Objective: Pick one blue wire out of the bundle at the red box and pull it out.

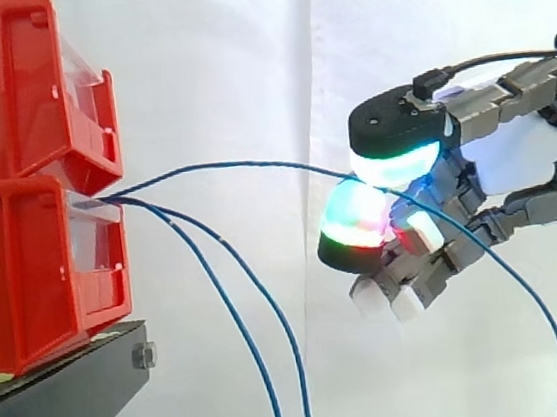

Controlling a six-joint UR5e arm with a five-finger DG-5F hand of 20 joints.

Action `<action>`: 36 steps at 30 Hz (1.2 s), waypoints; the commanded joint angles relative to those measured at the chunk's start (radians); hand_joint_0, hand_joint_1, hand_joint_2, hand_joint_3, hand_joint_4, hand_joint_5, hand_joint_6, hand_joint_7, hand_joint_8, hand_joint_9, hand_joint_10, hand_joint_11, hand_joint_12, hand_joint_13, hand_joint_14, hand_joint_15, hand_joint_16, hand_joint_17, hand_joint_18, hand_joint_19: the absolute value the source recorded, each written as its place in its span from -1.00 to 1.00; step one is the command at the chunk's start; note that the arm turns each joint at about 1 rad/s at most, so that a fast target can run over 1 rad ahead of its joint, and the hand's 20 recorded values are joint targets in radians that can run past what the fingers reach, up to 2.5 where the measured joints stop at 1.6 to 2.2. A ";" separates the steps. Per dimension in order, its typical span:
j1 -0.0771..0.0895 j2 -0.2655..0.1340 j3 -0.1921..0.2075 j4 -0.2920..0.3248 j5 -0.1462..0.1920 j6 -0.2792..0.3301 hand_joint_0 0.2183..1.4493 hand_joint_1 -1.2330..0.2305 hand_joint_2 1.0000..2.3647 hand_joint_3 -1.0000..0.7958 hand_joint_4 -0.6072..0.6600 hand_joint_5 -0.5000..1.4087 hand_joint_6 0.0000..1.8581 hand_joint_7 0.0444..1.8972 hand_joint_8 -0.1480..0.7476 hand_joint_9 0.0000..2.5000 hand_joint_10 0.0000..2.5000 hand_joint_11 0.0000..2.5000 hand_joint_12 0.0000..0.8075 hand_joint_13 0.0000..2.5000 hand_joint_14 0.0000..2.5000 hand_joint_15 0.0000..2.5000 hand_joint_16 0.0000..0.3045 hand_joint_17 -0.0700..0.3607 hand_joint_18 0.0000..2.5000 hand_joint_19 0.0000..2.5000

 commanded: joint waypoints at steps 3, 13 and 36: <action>0.000 0.000 0.000 -0.012 -0.025 0.000 -0.39 -0.31 -0.98 0.16 0.27 -0.58 -0.07 -0.07 -0.05 -0.08 -0.98 -0.44 0.01 -0.49 -0.99 -0.69 -0.56 0.02 -0.60 -0.61; 0.000 0.012 0.000 -0.067 -0.033 0.074 -0.39 -0.32 -0.98 0.18 0.25 -0.57 -0.08 -0.05 -0.04 -0.07 -0.98 -0.46 0.04 -0.49 -0.99 -0.69 -0.54 0.06 -0.61 -0.63; 0.000 0.012 -0.001 -0.067 -0.033 0.149 -0.39 -0.32 -0.99 0.20 0.24 -0.57 -0.06 -0.06 -0.04 -0.09 -0.98 -0.46 0.05 -0.50 -0.99 -0.69 -0.53 0.08 -0.61 -0.64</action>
